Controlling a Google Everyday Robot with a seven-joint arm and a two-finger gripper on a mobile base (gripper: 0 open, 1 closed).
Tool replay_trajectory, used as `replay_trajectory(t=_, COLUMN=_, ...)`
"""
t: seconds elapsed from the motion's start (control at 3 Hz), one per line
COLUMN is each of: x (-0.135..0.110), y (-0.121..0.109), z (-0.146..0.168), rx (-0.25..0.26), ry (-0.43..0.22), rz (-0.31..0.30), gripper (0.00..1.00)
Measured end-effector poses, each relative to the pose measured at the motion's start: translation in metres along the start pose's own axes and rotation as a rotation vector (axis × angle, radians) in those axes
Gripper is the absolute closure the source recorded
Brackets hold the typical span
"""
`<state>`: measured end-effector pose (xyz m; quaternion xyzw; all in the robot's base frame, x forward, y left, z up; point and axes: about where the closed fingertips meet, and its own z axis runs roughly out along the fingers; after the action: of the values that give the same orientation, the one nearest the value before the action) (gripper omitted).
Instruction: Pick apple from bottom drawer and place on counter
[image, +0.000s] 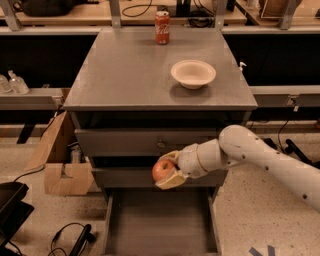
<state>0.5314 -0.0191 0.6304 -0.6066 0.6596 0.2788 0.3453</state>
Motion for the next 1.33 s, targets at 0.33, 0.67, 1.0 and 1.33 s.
replay_trajectory(t=0.33, x=-0.045, y=-0.027, z=-0.047, rx=0.086, ry=-0.043, rz=0.020, gripper=1.00)
replay_trajectory(t=0.67, x=-0.090, y=-0.053, z=-0.085, rx=0.171, ry=-0.104, rz=0.036, gripper=1.00)
replay_trajectory(t=1.0, x=-0.090, y=-0.053, z=-0.085, rx=0.171, ry=-0.104, rz=0.036, gripper=1.00)
replay_trajectory(t=1.33, x=-0.123, y=-0.054, z=-0.097, rx=0.195, ry=-0.119, rz=0.009, gripper=1.00)
